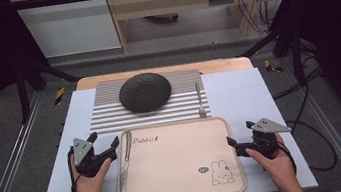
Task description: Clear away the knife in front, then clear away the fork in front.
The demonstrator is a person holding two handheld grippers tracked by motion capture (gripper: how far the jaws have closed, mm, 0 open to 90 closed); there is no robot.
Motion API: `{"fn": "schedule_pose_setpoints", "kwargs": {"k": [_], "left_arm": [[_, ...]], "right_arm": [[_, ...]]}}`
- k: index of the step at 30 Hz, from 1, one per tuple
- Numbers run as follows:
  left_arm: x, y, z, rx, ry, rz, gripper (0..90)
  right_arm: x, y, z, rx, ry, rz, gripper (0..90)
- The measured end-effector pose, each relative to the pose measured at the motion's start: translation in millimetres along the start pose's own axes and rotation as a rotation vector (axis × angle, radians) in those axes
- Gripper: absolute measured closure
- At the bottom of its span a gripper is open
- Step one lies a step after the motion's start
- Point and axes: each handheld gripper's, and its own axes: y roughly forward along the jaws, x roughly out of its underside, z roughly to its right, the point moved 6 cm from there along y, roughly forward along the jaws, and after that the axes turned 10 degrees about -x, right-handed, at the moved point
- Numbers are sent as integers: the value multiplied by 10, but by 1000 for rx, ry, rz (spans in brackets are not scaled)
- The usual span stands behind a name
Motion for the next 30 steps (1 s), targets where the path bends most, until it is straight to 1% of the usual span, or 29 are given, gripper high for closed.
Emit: {"fn": "schedule_pose_setpoints", "kwargs": {"k": [1, 3, 5, 8, 10, 12, 15, 17, 19, 22, 27, 30], "left_arm": [[-1, 0, -11, 3, -13, 3, 136], [-1, -3, -29, 0, -18, 6, 105], [-2, -6, -34, 4, -18, 11, 89], [2, -7, -23, 15, -4, 20, 65], [-1, -9, -20, 18, -3, 24, 62], [-1, -9, -16, 21, -1, 28, 57], [0, -8, -20, 22, -3, 27, 55], [-1, -8, -26, 23, -3, 30, 55], [-4, -12, -32, 22, -5, 33, 54], [-6, -15, -43, 20, -9, 36, 50], [-11, -18, -61, 11, -13, 43, 30], [-16, -23, -70, 5, -12, 48, 22]], "right_arm": [[-11, 18, -9, -5, 1, -8, 64], [-56, 60, -27, -19, 1, -15, 66], [-131, 105, -46, -23, -14, -28, 67], [-296, 185, -64, -28, -24, -42, 67], [-402, 252, -63, -28, -30, -58, 69], [-504, 321, -73, -38, -37, -66, 70], [-634, 430, -68, -37, -49, -87, 72], [-703, 504, -56, -35, -51, -106, 74], [-771, 575, -42, -41, -47, -111, 76], [-858, 676, -7, -33, -54, -124, 76], [-975, 826, 56, -33, -39, -136, 75], [-1030, 910, 100, -33, -18, -137, 75]]}}
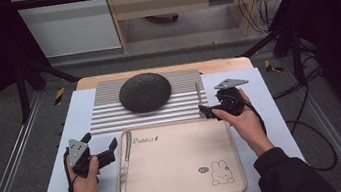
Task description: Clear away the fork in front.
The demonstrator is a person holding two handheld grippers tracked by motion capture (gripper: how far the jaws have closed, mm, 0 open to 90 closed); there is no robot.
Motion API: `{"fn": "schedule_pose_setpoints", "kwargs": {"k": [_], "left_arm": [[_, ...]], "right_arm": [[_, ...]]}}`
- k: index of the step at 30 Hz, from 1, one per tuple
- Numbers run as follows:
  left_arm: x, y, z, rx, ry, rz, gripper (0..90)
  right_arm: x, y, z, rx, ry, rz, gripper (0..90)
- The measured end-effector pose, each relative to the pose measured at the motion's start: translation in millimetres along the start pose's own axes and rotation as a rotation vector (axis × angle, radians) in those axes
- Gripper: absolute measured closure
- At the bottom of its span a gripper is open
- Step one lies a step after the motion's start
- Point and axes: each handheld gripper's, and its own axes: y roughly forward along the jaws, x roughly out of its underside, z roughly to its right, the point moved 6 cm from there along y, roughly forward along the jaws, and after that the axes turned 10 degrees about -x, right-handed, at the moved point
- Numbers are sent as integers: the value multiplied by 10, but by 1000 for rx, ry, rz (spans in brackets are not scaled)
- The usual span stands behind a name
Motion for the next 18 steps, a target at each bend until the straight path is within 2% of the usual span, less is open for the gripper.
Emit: {"fn": "schedule_pose_setpoints", "kwargs": {"k": [7, 14, 18], "left_arm": [[3, 5, -2, 1, 0, 0, 21], [2, 4, -1, 1, 1, 1, 22], [2, 4, -1, -1, 3, 2, 22]], "right_arm": [[-12, 206, 117, -1, 49, 2, 99], [-97, 333, 183, 11, 58, -8, 116], [-138, 397, 210, 31, 46, -29, 122]]}}
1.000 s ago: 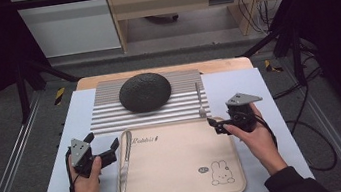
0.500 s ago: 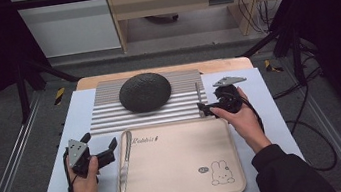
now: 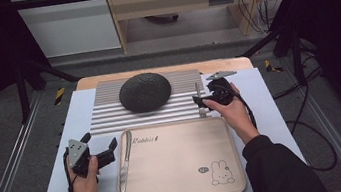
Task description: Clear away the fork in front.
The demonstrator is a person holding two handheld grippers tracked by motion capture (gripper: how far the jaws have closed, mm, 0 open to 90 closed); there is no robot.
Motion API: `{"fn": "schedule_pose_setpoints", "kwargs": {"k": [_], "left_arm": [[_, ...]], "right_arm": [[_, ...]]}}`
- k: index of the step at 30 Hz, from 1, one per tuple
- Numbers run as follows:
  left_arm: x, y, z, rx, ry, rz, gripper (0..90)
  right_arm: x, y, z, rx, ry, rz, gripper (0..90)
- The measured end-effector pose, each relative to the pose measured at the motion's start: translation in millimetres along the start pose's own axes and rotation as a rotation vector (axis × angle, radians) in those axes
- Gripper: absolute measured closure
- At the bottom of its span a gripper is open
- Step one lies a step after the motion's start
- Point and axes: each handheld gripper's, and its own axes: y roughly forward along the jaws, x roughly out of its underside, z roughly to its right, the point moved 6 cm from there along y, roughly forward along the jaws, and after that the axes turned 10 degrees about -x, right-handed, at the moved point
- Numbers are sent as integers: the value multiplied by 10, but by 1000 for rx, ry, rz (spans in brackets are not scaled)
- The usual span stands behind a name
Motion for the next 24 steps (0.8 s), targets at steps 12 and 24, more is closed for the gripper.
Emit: {"fn": "schedule_pose_setpoints", "kwargs": {"k": [12, 24], "left_arm": [[-3, -6, 10, 3, 7, 4, 22], [5, 3, 33, 16, 11, -2, 24]], "right_arm": [[98, 229, 39, 11, 22, -61, 200], [130, 290, 45, 27, 22, -72, 371]]}}
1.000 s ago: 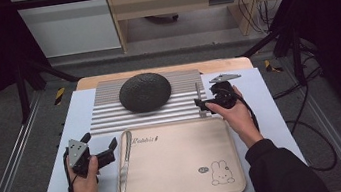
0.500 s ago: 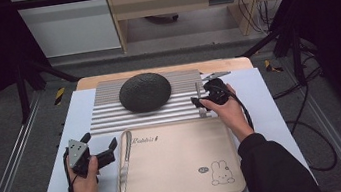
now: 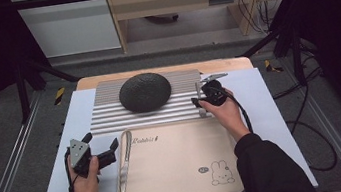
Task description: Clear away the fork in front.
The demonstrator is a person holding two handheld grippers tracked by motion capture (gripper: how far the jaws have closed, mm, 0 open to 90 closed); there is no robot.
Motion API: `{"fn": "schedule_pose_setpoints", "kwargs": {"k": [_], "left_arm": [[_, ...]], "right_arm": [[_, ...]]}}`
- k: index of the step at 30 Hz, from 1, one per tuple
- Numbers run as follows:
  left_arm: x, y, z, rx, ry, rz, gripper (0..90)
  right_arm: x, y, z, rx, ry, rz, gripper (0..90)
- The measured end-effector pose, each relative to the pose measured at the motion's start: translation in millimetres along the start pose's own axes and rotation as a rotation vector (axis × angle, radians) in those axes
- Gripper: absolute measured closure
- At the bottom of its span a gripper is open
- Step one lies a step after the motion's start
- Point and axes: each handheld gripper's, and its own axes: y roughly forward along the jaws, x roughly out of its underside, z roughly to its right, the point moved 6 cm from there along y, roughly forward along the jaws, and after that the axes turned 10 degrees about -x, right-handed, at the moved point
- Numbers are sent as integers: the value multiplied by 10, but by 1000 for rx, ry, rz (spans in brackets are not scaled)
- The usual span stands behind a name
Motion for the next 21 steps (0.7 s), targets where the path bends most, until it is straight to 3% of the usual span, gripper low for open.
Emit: {"fn": "schedule_pose_setpoints", "kwargs": {"k": [9, 15, 21], "left_arm": [[15, 3, 42, 22, 12, -16, 26], [33, -20, 122, 70, 24, -33, 31], [65, -96, 163, 85, 42, -43, 31]], "right_arm": [[27, 51, 39, 16, 10, -11, 471], [63, 94, 82, 29, 36, -27, 510], [95, 150, 127, 33, 60, -32, 554]]}}
